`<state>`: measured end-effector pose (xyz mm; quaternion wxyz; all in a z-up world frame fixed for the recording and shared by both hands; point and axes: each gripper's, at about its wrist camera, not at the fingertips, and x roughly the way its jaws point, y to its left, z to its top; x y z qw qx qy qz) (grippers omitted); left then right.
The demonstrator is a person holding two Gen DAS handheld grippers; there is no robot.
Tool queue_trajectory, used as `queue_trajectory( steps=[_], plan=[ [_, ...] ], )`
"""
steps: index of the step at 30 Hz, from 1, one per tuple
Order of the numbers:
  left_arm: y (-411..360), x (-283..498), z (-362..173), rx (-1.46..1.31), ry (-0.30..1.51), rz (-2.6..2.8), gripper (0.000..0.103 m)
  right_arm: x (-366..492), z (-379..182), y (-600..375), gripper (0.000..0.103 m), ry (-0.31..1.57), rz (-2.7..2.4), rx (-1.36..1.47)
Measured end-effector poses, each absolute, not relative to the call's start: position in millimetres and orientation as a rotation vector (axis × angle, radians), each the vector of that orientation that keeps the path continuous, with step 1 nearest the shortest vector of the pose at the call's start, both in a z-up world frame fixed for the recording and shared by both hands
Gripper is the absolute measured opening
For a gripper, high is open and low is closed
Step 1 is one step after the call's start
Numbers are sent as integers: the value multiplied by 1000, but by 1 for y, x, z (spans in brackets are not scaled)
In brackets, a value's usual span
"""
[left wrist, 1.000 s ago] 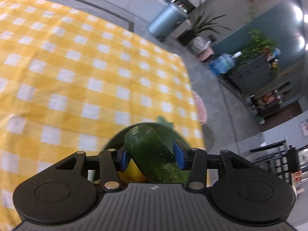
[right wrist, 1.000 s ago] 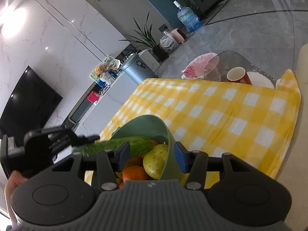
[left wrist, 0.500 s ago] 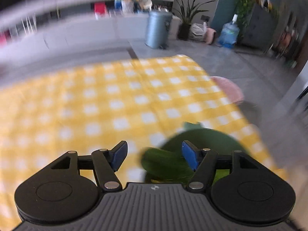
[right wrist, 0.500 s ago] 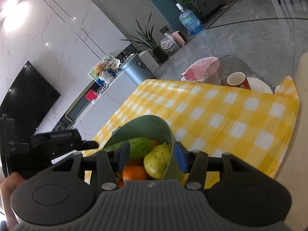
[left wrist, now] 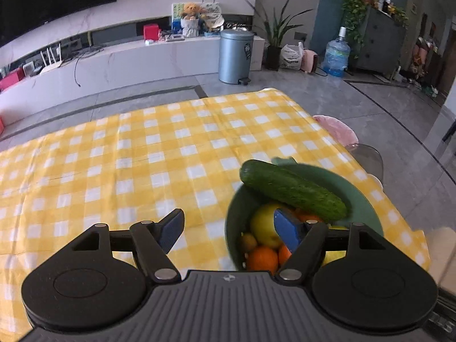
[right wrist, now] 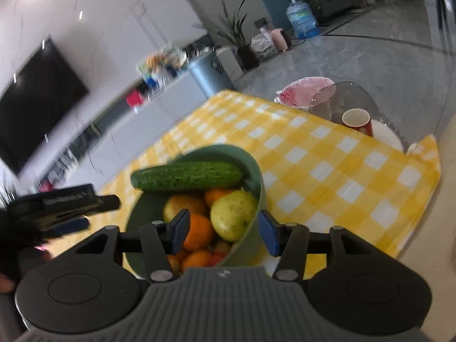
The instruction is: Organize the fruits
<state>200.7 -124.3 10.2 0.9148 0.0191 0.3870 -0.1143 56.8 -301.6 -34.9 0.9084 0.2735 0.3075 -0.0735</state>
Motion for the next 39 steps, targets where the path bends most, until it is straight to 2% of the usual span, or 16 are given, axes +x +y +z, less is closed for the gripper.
queue_trajectory(
  steps=[2, 6, 11, 17, 39],
  plan=[
    [-123, 183, 15, 56, 773, -245, 88, 57, -31, -295, 53, 692, -138, 496],
    [-119, 154, 20, 56, 771, -274, 88, 53, -31, -281, 53, 798, -71, 411],
    [-120, 129, 14, 71, 806, -264, 87, 41, -32, -267, 59, 879, -8, 348],
    [-117, 101, 11, 34, 803, -253, 87, 24, -21, -252, 62, 885, -5, 309],
    [-100, 74, 18, -39, 824, -248, 86, -3, -5, -231, 62, 855, -50, 199]
  ],
)
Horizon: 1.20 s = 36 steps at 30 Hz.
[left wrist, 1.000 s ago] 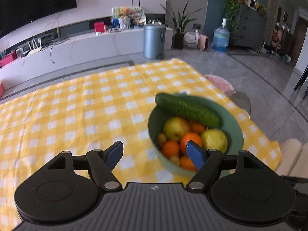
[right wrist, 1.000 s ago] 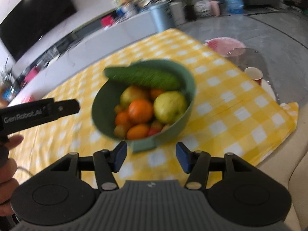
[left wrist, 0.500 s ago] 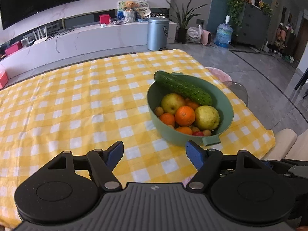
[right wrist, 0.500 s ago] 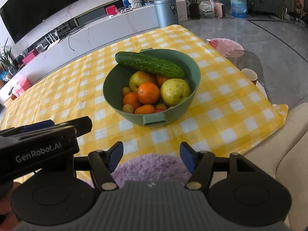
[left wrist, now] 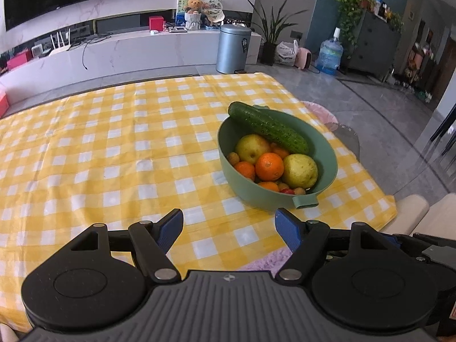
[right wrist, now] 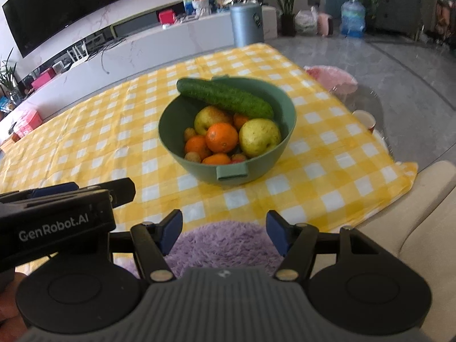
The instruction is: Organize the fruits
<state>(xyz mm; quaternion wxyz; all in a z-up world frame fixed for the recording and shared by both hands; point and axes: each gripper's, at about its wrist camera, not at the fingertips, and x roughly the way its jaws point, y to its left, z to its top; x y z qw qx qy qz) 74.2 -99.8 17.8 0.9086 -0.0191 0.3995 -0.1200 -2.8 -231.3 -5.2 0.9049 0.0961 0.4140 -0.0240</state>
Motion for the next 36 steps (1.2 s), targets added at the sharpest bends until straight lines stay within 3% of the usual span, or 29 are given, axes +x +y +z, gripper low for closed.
queue_trajectory(
  steps=[36],
  plan=[
    [-88, 76, 11, -51, 809, -353, 84, -15, 6, -205, 62, 853, -115, 108]
  ],
)
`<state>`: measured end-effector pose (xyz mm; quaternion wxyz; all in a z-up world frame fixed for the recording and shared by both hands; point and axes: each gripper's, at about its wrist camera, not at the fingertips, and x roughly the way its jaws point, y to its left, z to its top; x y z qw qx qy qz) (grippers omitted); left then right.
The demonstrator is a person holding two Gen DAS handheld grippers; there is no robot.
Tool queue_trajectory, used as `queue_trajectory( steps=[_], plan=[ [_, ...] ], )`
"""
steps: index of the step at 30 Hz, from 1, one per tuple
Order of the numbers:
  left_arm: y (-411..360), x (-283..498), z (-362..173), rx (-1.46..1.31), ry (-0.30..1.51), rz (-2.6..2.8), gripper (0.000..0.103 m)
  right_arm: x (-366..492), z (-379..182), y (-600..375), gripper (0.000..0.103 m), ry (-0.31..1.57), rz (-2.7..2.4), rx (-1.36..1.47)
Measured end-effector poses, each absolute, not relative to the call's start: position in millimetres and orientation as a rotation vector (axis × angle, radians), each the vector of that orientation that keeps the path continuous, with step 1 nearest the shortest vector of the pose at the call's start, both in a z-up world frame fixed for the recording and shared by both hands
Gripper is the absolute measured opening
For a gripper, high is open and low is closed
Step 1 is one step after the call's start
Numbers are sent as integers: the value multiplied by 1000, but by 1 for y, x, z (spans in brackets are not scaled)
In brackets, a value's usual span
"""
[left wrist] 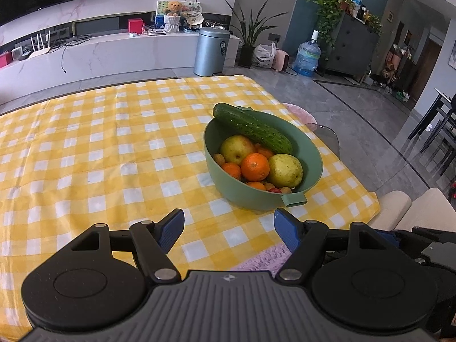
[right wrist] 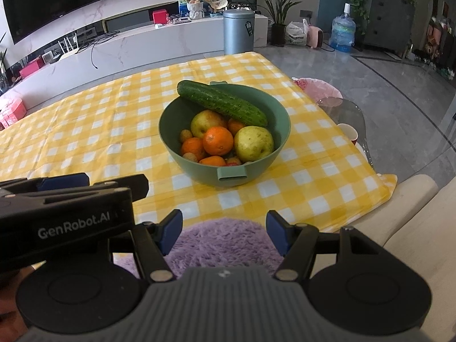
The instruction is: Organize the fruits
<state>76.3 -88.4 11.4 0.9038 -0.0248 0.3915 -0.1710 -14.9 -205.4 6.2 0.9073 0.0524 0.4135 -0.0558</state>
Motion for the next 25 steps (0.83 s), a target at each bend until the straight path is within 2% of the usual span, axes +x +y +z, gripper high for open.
queue_trajectory(
  steps=[25],
  plan=[
    [-82, 75, 13, -59, 806, -365, 84, -17, 10, -199, 62, 842, -117, 116]
  ],
)
